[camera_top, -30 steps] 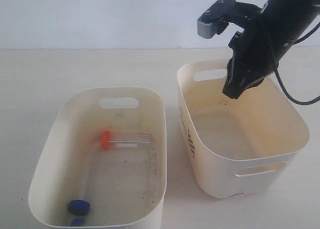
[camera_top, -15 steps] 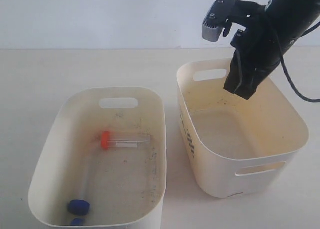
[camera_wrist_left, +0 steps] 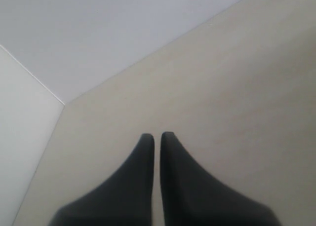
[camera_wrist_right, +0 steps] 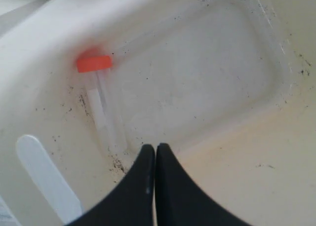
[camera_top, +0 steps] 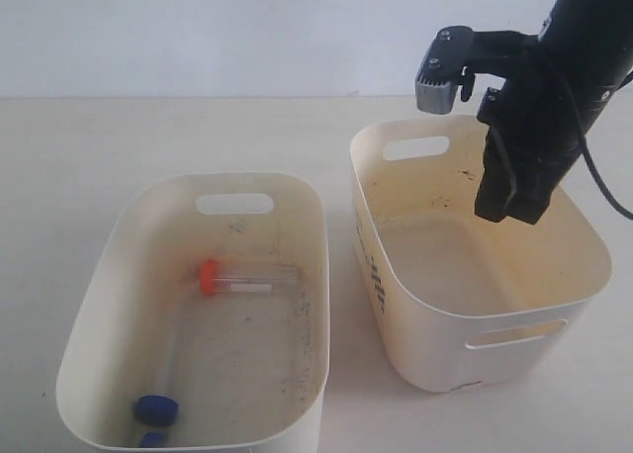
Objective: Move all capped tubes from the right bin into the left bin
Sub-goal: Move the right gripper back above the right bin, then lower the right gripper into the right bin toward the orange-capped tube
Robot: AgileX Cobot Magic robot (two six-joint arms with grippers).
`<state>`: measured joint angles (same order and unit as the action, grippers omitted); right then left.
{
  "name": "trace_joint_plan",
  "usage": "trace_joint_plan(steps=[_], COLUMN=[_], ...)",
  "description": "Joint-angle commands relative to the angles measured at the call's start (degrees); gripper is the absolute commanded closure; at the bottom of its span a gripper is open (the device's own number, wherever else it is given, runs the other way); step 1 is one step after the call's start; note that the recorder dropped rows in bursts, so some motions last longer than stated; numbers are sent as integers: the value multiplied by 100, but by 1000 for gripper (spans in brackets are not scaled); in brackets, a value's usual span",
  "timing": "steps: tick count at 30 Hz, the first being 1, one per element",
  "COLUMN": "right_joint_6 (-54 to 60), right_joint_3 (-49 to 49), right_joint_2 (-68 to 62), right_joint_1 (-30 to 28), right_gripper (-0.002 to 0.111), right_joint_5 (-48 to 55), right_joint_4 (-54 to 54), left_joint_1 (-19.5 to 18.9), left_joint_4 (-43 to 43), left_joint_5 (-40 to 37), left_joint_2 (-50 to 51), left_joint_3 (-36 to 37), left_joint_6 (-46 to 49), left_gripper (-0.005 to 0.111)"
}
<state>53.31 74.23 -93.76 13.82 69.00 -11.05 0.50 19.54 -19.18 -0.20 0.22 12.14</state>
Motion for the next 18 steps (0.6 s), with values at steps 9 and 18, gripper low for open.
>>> trace_joint_plan(steps=[9, 18], right_joint_6=[181, 570], right_joint_3=[38, 38], right_joint_2=[37, -7], right_joint_1=[-8, -8], right_gripper=[108, 108], right_joint_5=[97, 97], right_joint_4=[-362, -393], left_joint_1=[6, 6], left_joint_4=[-16, -16], left_joint_5=[28, 28], left_joint_2=[20, 20], left_joint_3=[-22, -22], left_joint_6=[-7, -7], left_gripper=[103, 103])
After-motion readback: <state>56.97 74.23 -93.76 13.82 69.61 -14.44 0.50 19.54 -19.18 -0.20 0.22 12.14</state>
